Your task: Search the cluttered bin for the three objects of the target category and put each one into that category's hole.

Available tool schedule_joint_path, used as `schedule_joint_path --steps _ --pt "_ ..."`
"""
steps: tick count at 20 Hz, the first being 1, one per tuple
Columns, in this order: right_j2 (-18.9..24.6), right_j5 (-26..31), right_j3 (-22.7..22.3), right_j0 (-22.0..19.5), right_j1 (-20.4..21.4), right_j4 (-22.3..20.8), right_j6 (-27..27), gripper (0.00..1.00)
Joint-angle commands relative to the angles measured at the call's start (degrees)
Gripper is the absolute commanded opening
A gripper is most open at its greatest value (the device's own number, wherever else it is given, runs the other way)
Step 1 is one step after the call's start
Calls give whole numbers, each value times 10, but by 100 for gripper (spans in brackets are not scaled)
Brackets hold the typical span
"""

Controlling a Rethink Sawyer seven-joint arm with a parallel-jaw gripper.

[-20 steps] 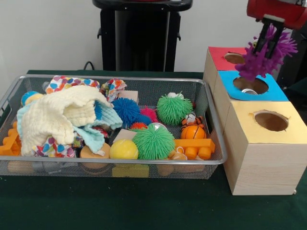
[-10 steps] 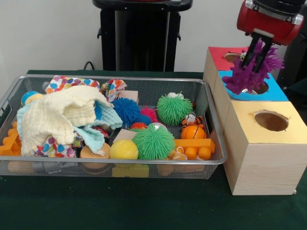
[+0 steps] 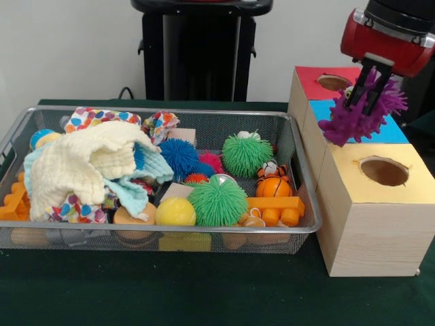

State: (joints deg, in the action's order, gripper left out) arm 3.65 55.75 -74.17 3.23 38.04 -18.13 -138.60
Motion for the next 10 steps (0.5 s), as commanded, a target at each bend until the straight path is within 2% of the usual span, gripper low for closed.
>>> schedule_joint_path --steps 1,6,10 --pt "-10 53 36 11 -26 12 -75 0" --pt "-15 61 50 16 -34 23 -74 0" --pt "-18 71 86 17 -57 23 -73 0"
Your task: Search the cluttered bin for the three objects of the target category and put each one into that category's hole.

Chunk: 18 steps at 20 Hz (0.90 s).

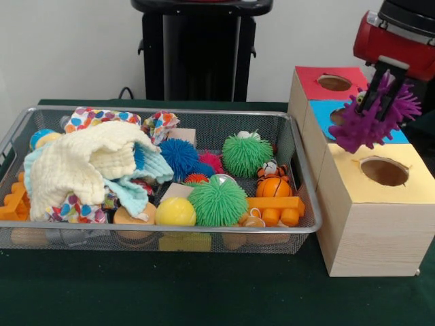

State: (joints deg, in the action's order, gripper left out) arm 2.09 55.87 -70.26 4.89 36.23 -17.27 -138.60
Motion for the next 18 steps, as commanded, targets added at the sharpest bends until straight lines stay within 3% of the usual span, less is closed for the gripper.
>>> schedule_joint_path --steps 1,6,18 --pt "-3 71 53 3 -43 16 -77 0" --pt "-6 84 88 6 -67 20 -81 0" --pt "-28 81 100 23 -82 33 -87 0"
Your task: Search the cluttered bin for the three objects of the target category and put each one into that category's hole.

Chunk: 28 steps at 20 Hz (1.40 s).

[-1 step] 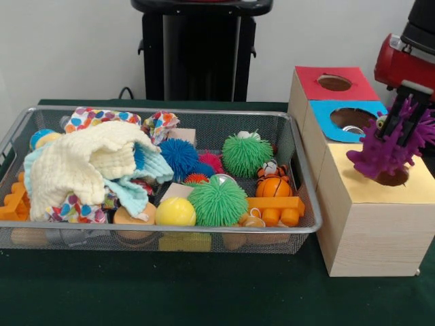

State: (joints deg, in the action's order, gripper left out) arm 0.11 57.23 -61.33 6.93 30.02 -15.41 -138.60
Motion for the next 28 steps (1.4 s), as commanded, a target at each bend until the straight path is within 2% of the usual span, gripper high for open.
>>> schedule_joint_path --steps 1,11,13,16,19,21,24,26,28 --pt "-10 67 11 1 -19 16 -84 0" --pt "-23 55 11 10 -27 27 -87 0" --pt "-24 30 -14 8 -11 34 -93 0" --pt "-14 -45 -123 -16 66 66 -77 0" --pt "10 -78 -249 -69 164 112 7 0" --pt "25 -84 -311 -105 215 133 79 0" --pt "54 -97 -384 -166 267 147 183 0" --pt "94 -142 -442 -225 292 150 257 0" --pt "154 -201 -495 -298 301 143 319 0"
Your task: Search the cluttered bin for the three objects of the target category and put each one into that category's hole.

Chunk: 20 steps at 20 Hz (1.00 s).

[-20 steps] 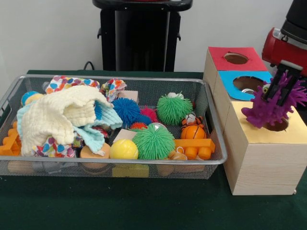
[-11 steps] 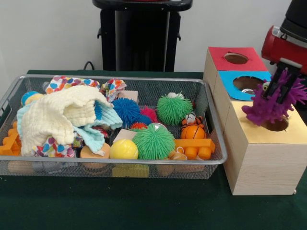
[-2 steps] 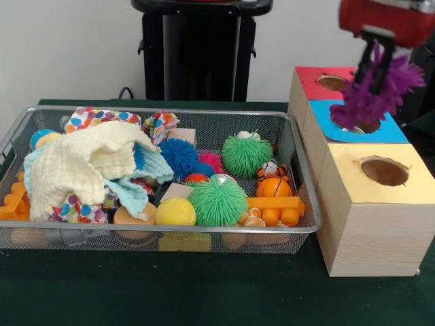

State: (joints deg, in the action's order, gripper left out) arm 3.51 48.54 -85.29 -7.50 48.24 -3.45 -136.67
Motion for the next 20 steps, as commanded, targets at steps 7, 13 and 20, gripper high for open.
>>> schedule_joint_path --steps 7,13,20 --pt "242 -218 -314 -287 98 -82 337 0" --pt "203 -216 -299 -244 99 -147 280 0" --pt "154 -184 -265 -191 100 -189 226 100"
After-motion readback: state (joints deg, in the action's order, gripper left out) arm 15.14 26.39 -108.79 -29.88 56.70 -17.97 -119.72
